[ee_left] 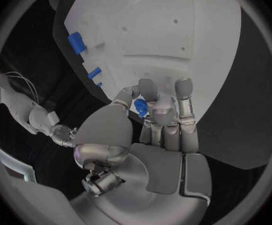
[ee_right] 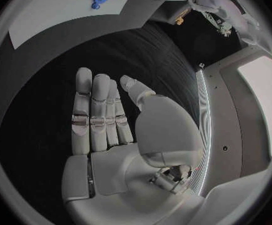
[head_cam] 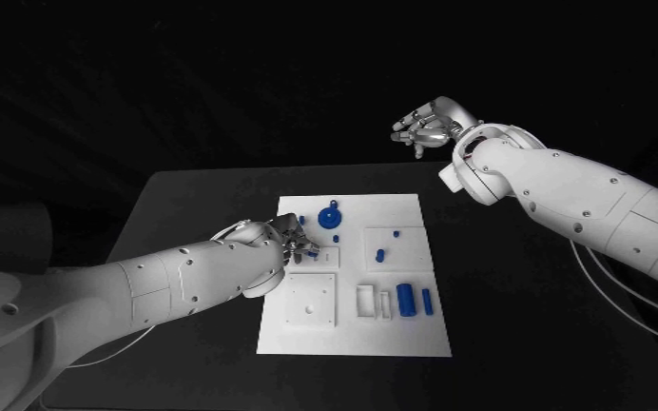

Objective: Assemble the parts on the task board

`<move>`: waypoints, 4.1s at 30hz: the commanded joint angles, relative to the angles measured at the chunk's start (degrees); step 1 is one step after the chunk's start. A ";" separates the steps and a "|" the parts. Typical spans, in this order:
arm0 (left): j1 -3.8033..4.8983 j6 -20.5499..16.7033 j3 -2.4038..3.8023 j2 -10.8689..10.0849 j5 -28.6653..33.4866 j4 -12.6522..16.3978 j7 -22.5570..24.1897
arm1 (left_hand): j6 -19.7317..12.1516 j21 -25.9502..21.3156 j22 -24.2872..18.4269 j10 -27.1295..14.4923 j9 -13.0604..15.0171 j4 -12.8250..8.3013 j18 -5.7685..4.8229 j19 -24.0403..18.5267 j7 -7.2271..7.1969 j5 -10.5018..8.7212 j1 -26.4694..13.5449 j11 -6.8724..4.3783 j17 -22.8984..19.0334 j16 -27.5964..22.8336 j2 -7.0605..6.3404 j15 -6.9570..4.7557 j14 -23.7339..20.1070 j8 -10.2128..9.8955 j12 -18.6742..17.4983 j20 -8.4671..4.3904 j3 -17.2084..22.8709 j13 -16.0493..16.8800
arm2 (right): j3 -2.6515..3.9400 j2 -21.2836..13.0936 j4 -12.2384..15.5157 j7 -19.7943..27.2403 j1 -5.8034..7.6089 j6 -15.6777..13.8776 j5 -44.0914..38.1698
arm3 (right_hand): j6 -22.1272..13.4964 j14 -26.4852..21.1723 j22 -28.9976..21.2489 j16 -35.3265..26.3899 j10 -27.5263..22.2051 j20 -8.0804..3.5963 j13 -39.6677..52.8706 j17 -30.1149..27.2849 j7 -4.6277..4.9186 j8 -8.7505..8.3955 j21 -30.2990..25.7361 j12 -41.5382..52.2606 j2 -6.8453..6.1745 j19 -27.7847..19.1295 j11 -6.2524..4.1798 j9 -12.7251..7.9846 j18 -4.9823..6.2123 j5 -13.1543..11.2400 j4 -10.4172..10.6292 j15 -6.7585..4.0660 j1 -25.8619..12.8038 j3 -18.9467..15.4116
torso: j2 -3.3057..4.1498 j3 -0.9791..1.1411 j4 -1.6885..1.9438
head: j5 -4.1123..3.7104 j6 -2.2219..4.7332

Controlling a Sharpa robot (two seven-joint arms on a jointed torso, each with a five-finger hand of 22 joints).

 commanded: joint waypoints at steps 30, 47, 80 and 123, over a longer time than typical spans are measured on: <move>-0.30 3.08 0.07 0.90 0.60 -0.81 0.62 | 3.02 -2.66 2.26 1.01 0.01 -6.45 -0.60 1.00 -2.59 -0.38 0.65 -0.08 -0.41 -0.05 -0.05 -0.11 0.36 -0.12 -0.29 0.08 6.30 0.08 | 0.04 0.41 0.09 -1.02 0.04 1.96 -2.72 | -0.96 0.04 0.43 0.05 0.06 0.18 0.09 -0.10 0.23 -0.05 -1.44 -0.07 0.23 0.56 0.16 -0.24 0.47 -0.10 0.22 0.06 0.36 -1.79 | 0.01 0.05 0.05 | -0.20 -0.58; -0.35 3.86 0.07 0.69 0.56 -1.11 0.35 | 2.96 -4.94 3.98 0.89 -0.07 -6.43 -0.72 1.69 -2.55 -0.48 0.74 -0.05 -0.68 -0.28 -0.06 -0.11 0.29 -0.14 -0.33 0.06 6.30 0.01 | 0.04 0.62 0.14 -1.18 0.03 2.29 -3.20 | -1.02 0.05 0.49 0.05 0.04 0.21 0.11 -0.14 0.24 -0.05 -1.71 -0.04 0.21 0.67 0.17 -0.25 0.46 -0.14 0.43 0.08 0.33 -2.06 | 0.04 0.03 0.04 | -0.30 -0.53; -0.36 4.09 0.07 2.39 -0.38 -2.65 1.33 | 5.29 -5.87 4.17 1.83 0.44 -4.11 -0.78 2.15 -3.28 -8.12 3.21 0.07 0.26 0.52 -1.60 0.31 0.56 -1.07 -0.26 0.67 2.93 -0.30 | 0.04 0.78 0.33 -0.90 0.03 1.87 -3.21 | -0.96 0.18 0.56 0.13 0.14 0.15 0.15 -0.15 0.20 -0.05 -2.01 0.06 0.25 1.01 0.12 -0.23 0.47 0.38 0.69 0.01 0.50 -2.19 | 0.09 0.16 0.04 | -0.75 -0.65; -0.51 4.75 0.09 3.08 -0.05 -4.48 1.41 | 7.59 -7.36 4.05 1.83 4.40 12.26 -1.57 2.10 -4.19 -19.96 2.94 0.03 -1.11 -0.50 -8.89 0.29 0.18 -2.27 0.27 0.55 -5.53 -1.83 | 0.04 1.01 -0.11 -1.30 0.03 1.75 -3.47 | -1.14 0.09 0.73 0.05 0.10 0.16 0.07 -0.20 0.27 -0.07 -2.16 -0.06 0.07 0.97 0.16 -0.29 0.47 0.76 0.73 0.04 0.38 -1.92 | 0.06 0.05 0.09 | -1.21 -0.65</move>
